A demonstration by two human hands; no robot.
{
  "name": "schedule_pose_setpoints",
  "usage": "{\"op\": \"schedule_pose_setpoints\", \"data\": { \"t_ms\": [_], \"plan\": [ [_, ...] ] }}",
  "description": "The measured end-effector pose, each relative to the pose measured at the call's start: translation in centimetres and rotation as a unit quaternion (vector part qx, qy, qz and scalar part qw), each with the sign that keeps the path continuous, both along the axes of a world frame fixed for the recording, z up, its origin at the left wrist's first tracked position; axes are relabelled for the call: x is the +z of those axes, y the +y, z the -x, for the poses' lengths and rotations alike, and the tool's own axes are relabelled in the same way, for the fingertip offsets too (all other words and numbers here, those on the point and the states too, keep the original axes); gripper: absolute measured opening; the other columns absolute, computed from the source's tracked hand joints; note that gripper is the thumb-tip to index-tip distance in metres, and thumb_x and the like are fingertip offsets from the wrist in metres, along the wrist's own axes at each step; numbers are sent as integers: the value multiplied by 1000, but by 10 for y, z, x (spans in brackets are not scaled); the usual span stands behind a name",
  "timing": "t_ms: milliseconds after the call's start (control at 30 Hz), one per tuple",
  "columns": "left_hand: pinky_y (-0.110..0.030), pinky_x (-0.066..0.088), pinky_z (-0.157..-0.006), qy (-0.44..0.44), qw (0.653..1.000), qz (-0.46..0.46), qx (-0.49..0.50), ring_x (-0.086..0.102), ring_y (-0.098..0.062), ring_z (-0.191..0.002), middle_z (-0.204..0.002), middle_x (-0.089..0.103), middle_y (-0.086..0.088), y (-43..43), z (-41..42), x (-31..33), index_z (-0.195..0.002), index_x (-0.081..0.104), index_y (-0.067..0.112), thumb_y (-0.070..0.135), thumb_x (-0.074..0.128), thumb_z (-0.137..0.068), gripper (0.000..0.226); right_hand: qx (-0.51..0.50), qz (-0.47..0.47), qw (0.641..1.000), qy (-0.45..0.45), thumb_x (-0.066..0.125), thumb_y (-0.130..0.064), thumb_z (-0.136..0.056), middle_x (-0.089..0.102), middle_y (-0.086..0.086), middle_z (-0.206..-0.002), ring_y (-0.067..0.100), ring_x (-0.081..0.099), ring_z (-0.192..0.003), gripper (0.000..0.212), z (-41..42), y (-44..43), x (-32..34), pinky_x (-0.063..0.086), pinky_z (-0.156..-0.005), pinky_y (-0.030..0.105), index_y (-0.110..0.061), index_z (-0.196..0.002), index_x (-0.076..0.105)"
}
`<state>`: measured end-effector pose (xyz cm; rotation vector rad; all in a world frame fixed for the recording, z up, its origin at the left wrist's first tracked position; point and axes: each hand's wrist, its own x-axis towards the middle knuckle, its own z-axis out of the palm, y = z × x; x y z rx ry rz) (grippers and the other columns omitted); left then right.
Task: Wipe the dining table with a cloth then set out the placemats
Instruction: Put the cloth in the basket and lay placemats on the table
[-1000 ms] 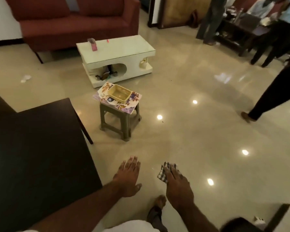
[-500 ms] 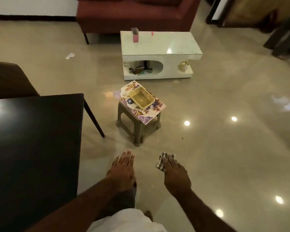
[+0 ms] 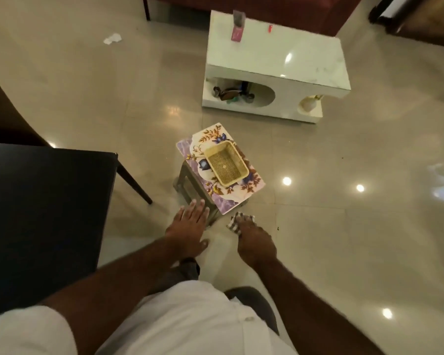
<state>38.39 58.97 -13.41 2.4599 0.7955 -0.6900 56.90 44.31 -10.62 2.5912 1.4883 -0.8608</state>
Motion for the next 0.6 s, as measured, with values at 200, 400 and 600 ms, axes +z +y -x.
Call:
{"op": "schedule_pose_setpoints", "data": {
  "t_ms": [200,400,600],
  "plan": [
    [-55,-8,-135,10,998,18,55,-23,-36,-169,-181,-28,-14,51,-49,-8,-174,-17,9,60,47,-109,105,-139,23,981,131,51,-30,-116,71,7,-144,32,69,-127,38,-65,84,-10,56,-110,48,-20,-150,61],
    [-58,-3,-138,45,991,40,122,-20,-37,-170,-182,-26,-16,71,-89,-32,-173,-18,6,64,42,-110,105,-328,32,903,277,56,-43,-115,74,12,-123,28,69,-101,39,-132,158,-61,57,-83,42,-14,-139,67],
    [-58,-4,-139,54,970,58,228,-19,-35,-170,-183,-23,-13,78,-126,-52,-175,-14,9,64,47,-109,105,-491,18,769,408,64,-36,-106,73,16,-134,35,77,-112,47,-182,216,-161,66,-98,58,-25,-151,56]
  ]
}}
